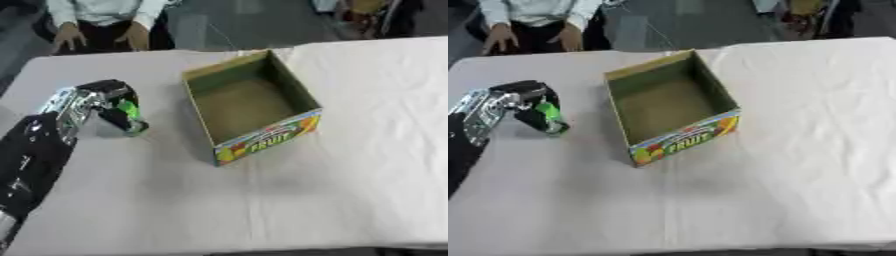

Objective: Pick up objects on the table and place them in the box.

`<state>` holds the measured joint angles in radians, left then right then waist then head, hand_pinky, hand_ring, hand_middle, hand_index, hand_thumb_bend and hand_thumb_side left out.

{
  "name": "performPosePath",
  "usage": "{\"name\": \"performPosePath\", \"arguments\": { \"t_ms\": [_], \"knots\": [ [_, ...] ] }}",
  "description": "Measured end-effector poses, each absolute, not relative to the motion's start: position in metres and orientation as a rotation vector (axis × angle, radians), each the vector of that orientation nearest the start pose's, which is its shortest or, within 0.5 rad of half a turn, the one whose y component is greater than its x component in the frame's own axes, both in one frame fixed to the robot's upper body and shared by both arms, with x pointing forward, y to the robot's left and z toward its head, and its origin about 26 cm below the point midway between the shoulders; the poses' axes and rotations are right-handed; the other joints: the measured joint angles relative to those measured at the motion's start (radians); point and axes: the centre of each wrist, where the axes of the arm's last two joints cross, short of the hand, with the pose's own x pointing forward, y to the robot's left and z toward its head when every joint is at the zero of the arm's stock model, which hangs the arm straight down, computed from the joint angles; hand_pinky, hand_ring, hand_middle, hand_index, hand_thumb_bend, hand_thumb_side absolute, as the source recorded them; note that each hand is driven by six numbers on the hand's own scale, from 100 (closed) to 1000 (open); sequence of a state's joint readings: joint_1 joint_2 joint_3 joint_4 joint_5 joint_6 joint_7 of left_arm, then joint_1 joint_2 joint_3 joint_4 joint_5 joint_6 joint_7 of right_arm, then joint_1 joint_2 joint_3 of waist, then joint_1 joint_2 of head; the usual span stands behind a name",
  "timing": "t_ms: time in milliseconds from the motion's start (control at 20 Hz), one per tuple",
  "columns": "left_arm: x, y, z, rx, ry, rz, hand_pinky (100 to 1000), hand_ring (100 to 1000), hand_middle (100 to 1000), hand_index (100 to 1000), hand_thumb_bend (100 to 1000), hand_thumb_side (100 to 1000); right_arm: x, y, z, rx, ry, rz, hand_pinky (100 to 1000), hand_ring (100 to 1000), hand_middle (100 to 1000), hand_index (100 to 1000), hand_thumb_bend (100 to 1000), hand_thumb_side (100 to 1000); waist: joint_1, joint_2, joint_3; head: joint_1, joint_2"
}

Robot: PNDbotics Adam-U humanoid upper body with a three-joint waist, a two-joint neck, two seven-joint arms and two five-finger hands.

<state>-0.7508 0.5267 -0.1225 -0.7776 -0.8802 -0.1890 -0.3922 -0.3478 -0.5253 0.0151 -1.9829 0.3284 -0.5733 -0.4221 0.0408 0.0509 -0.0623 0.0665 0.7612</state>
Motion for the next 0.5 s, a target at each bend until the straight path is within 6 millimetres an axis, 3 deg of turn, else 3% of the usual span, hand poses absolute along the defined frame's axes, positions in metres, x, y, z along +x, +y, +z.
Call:
{"name": "performPosePath", "arguments": {
  "t_ms": [50,150,500],
  "knots": [
    [0.4449,0.3681,0.0964,0.755,-1.057,-1.405,100,100,265,477,310,460,0.303,-0.2815,0.2288,0.604,3.131,-0.483,324,462,543,653,100,661,0.0,0.0,0.0,0.0,0.0],
    [0.4449,0.3681,0.0964,0.755,-1.062,-1.4,100,100,224,465,303,471,0.303,-0.2815,0.2288,0.604,3.13,-0.483,323,462,542,653,100,660,0.0,0.0,0.001,0.0,0.0],
    [0.4453,0.3666,0.0988,0.754,-1.118,-1.378,100,100,180,452,308,506,0.303,-0.2814,0.2288,0.605,3.13,-0.484,320,461,542,652,100,661,0.0,0.0,0.003,0.001,0.0]
  ]
}}
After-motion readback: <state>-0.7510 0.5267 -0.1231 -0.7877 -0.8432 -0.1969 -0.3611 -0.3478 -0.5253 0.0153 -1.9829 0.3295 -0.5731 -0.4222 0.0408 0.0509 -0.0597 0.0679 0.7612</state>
